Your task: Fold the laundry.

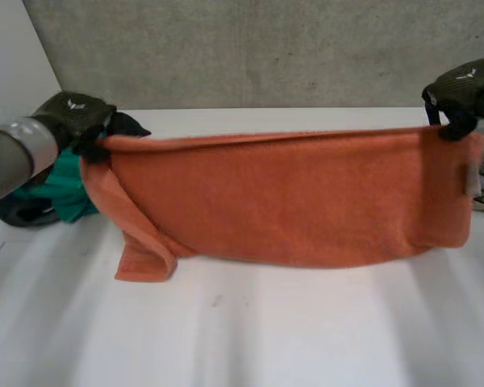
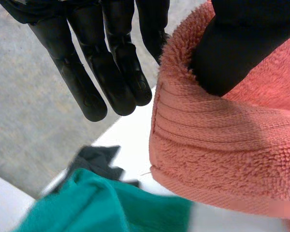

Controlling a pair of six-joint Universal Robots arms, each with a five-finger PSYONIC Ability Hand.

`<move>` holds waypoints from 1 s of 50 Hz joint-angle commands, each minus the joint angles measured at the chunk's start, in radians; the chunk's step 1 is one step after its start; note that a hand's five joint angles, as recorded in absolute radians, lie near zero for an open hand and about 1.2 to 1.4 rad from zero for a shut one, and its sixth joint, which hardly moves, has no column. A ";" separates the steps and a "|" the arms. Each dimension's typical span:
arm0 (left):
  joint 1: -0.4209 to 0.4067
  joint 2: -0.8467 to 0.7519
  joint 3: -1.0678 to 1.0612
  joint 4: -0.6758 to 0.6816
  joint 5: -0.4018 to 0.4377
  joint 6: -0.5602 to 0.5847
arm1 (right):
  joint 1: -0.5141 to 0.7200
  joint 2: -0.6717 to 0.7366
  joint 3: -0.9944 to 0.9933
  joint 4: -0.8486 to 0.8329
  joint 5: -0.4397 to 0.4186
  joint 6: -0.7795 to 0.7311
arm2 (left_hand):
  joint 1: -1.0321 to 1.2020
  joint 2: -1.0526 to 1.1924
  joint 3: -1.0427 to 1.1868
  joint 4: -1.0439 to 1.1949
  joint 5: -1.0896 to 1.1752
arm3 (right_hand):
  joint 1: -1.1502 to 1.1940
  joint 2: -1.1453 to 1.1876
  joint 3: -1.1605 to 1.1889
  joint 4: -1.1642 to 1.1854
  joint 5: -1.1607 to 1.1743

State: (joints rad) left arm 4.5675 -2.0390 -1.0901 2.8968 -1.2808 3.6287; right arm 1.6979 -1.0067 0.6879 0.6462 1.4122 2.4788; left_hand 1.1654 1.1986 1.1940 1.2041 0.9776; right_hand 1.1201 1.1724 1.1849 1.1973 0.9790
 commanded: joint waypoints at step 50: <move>0.039 0.437 -0.985 0.116 0.017 0.407 | -0.052 -0.490 1.091 -0.221 0.108 -0.468 | 0.231 0.198 0.202 0.192 0.244 | 0.276 0.224 0.211 0.199 0.243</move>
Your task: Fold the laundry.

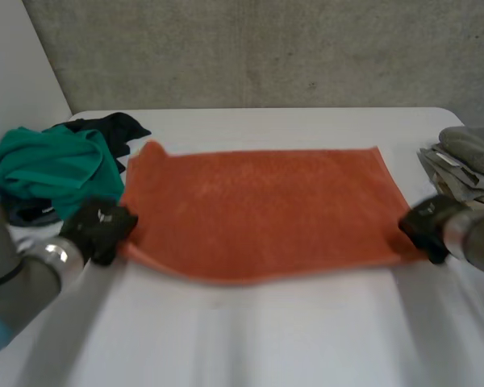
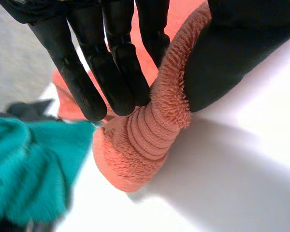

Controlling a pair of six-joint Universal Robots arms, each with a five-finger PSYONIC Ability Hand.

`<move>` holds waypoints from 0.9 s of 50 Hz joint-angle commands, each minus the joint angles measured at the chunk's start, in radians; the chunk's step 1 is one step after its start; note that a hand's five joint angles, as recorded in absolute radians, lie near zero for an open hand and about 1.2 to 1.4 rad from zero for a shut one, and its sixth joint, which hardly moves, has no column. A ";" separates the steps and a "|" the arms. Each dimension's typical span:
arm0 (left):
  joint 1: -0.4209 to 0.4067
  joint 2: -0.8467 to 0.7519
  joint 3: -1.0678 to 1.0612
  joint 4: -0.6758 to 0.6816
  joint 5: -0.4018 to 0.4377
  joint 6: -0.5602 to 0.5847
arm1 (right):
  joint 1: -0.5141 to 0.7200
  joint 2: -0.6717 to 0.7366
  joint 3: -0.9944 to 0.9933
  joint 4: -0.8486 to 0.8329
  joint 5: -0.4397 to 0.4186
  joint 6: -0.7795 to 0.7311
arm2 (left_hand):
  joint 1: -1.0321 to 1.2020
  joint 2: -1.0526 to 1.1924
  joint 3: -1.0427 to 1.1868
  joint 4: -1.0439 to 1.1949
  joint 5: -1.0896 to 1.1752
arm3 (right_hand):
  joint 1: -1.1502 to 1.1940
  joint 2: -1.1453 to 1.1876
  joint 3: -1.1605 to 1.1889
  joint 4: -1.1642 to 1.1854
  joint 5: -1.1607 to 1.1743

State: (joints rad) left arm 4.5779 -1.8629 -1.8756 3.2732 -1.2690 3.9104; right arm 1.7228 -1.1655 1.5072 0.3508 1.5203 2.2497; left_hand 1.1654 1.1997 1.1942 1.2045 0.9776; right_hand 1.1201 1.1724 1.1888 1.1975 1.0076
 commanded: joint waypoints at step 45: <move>-0.132 -0.584 0.897 0.008 -0.098 0.055 | 0.152 0.523 -0.760 -0.411 0.205 0.054 | -0.991 -1.025 -1.020 -1.030 -0.978 | -0.946 -0.998 -1.014 -1.023 -1.008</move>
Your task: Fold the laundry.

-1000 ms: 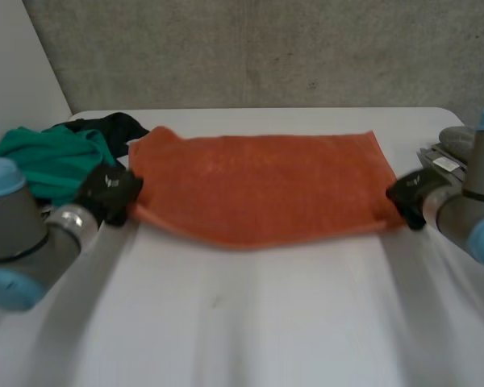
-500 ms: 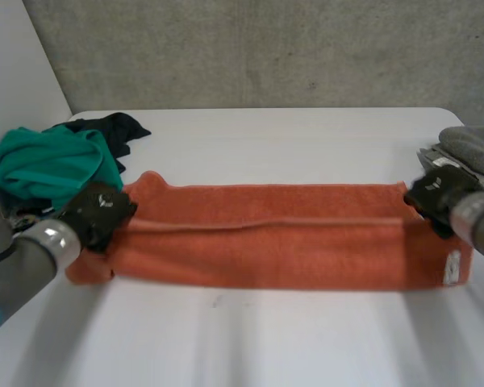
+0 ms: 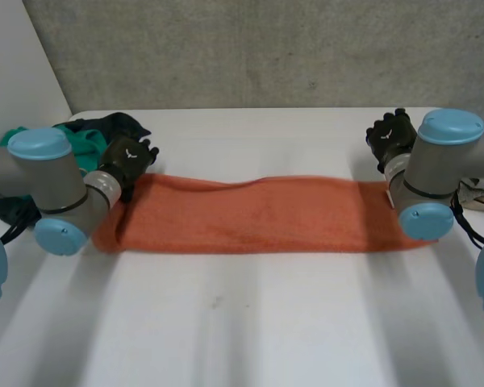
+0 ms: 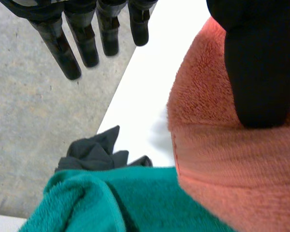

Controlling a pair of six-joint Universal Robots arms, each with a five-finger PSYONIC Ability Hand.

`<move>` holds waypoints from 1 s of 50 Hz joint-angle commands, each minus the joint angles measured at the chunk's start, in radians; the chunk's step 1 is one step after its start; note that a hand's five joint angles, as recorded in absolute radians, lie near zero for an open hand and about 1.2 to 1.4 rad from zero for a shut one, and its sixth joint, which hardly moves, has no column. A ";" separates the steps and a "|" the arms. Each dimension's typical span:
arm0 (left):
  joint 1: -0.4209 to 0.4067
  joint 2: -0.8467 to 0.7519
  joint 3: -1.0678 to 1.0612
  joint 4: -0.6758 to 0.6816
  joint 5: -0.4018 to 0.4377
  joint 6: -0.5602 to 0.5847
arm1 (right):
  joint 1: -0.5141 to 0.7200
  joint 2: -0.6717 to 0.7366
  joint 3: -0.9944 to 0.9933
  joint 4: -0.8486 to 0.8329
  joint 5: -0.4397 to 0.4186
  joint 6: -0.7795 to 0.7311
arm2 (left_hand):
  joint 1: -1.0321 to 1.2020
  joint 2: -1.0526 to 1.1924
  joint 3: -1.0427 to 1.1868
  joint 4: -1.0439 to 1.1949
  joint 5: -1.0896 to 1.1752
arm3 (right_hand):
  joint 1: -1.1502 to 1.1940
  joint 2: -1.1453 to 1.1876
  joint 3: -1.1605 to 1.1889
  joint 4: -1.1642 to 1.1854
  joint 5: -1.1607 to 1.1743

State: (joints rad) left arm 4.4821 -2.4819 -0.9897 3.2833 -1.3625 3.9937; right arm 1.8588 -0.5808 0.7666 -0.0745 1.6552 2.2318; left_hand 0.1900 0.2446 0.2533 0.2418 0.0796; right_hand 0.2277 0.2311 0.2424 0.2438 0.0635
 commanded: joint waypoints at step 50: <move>0.031 0.511 -0.731 0.107 0.019 -0.331 | -0.320 -0.459 0.875 -0.085 -0.307 0.282 | 0.229 0.174 0.166 0.177 0.165 | 1.169 1.165 1.154 1.152 1.158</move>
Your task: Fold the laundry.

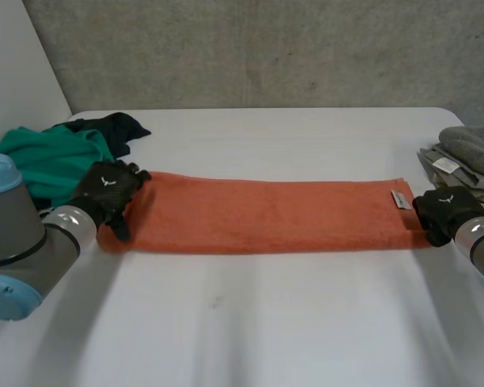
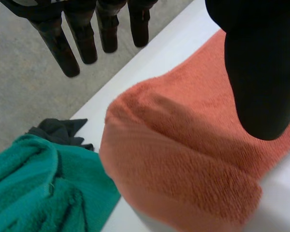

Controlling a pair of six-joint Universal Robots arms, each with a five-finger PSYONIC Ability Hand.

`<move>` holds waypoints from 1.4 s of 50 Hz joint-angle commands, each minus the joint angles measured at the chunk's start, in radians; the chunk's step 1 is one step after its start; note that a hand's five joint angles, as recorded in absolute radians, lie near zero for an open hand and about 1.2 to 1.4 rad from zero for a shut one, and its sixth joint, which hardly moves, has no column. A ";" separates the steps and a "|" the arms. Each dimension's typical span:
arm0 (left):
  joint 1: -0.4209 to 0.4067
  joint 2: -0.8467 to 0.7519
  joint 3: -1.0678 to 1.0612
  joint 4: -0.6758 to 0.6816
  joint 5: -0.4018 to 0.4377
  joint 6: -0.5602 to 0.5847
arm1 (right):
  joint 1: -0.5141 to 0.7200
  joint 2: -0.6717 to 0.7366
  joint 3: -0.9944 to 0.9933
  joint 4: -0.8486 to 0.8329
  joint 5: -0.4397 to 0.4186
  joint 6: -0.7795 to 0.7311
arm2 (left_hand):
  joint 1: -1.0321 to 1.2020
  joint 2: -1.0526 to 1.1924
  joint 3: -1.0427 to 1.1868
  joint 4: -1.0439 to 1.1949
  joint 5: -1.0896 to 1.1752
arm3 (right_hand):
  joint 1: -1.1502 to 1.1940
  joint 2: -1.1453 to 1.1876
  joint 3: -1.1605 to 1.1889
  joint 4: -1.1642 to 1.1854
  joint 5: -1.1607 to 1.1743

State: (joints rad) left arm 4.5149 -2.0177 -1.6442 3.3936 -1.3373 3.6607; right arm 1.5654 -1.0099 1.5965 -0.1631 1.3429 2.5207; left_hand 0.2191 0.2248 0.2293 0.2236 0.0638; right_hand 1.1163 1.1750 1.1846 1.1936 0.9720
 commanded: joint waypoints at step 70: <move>0.018 0.316 -0.206 0.090 -0.062 -0.008 | 0.376 -0.213 -0.230 -0.035 0.044 -0.384 | 0.027 0.021 0.016 0.022 0.007 | 0.280 0.221 0.212 0.203 0.250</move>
State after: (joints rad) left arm 4.5385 -1.7251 -1.8472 3.4835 -1.3988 3.6552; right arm 1.6479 -1.2469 1.4402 -0.1641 1.4339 2.1317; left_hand 0.2584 0.2607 0.2700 0.2613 0.0769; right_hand 1.1163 1.1750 1.1891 1.1980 0.9852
